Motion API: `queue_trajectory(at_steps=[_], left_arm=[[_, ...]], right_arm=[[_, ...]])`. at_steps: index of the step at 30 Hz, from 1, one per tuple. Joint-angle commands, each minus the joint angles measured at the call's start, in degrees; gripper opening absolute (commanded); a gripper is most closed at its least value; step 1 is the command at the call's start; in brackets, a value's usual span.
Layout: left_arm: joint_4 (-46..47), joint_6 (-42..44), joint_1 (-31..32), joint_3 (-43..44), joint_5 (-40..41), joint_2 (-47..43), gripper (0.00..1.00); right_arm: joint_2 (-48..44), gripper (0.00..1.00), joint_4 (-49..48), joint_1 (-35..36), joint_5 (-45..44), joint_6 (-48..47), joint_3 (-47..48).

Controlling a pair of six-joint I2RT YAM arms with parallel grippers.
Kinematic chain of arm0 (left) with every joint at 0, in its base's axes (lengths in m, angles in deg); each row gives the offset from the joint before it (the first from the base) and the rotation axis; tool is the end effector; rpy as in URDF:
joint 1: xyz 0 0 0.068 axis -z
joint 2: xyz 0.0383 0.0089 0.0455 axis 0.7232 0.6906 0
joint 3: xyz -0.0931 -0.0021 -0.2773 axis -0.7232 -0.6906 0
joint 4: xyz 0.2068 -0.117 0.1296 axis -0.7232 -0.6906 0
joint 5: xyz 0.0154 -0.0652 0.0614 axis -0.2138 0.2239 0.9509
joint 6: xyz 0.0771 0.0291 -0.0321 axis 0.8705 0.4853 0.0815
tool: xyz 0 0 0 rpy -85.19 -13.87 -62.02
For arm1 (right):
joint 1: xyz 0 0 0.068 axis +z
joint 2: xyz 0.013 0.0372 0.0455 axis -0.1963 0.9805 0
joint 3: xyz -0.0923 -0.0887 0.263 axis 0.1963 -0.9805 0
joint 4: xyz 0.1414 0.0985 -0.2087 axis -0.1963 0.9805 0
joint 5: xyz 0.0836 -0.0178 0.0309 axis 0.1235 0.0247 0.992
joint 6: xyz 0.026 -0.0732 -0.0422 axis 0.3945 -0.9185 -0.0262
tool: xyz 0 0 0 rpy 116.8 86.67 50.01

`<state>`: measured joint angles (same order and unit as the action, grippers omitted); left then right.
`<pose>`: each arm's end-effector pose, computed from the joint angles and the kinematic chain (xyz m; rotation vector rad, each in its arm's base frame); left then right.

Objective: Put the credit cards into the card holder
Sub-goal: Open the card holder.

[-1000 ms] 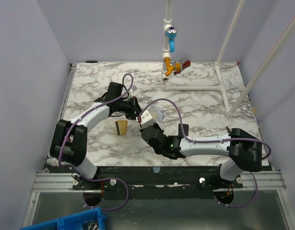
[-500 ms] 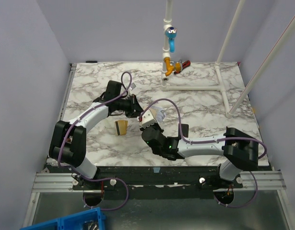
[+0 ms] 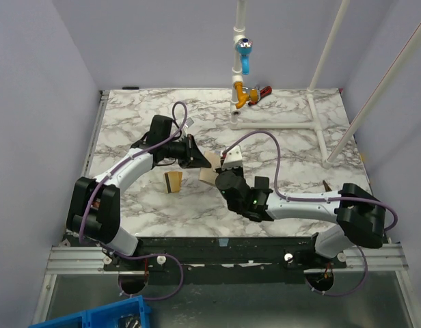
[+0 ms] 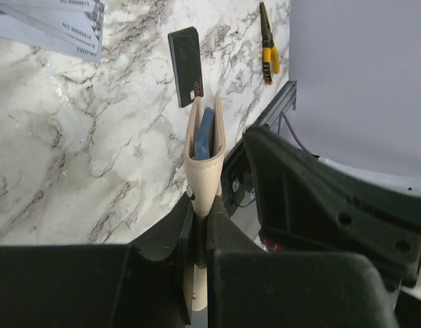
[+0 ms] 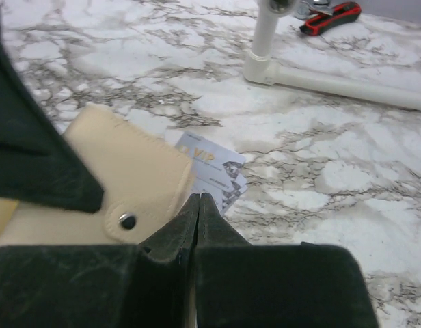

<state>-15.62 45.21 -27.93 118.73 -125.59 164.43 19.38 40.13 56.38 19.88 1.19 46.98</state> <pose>0.3106 -0.1676 0.2405 0.0069 2.4812 -1.5242 0.1949 0.2994 0.2467 -0.2101 1.7379 0.0298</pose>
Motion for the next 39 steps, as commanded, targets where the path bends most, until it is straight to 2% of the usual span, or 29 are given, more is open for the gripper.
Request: queue_trajectory(at_steps=[1, 5, 8, 11, 13, 15, 19, 25, 31, 34, 39], left_arm=[[-1.7, 0.1, 0.1, -1.4, -2.3, -2.2, 0.0], [-1.4, 0.0, 0.2, -1.7, -2.3, -2.6, 0.0], [-1.7, 0.5, 0.1, -1.7, -1.8, -2.8, 0.0], [-1.8, 0.5, 0.1, -1.6, -1.5, -2.6, 0.0], [-1.9, 0.5, 0.1, -1.6, -1.5, -2.4, 0.0], [-1.9, 0.5, 0.1, -1.6, -1.5, -2.3, 0.0], [-2.0, 0.4, 0.1, -1.2, -1.7, -2.0, 0.0], [-2.1, 0.4, 0.1, -1.4, -1.7, -2.4, 0.0], [-2.1, 0.1, 0.1, -1.2, -2.1, -2.3, 0.0], [-2.0, -0.1, 0.1, -1.4, -2.3, -2.5, 0.0], [-1.2, -1.0, 0.1, -2.0, -2.6, -3.1, 0.0]], right_arm=[[-1.6, 0.01, 5.2, -1.8, -3.6, 6.9, -1.6], [-2.0, 0.01, 7.1, -2.3, -2.1, 9.1, -1.7], [-4.8, 0.02, 8.6, -2.3, 4.9, 8.1, -2.1], [-9.1, 0.3, 8.4, -2.4, 11.9, 7.0, -3.9], [-11.5, 0.46, 9.2, -2.3, 15.3, 6.8, -3.9], [-12.5, 0.55, 11.2, -2.4, 18.0, 7.0, -2.7], [-11.3, 0.66, 14.4, -2.4, 22.5, 6.5, -0.1], [-8.9, 0.72, 12.7, -2.2, 24.4, 5.0, 0.0], [-5.3, 0.74, 10.3, -2.3, 23.5, 1.9, 1.0], [-3.5, 0.68, 9.5, -2.2, 21.9, 0.5, 1.1], [-0.8, 0.48, 6.3, -2.2, 16.5, -1.8, 1.2]])
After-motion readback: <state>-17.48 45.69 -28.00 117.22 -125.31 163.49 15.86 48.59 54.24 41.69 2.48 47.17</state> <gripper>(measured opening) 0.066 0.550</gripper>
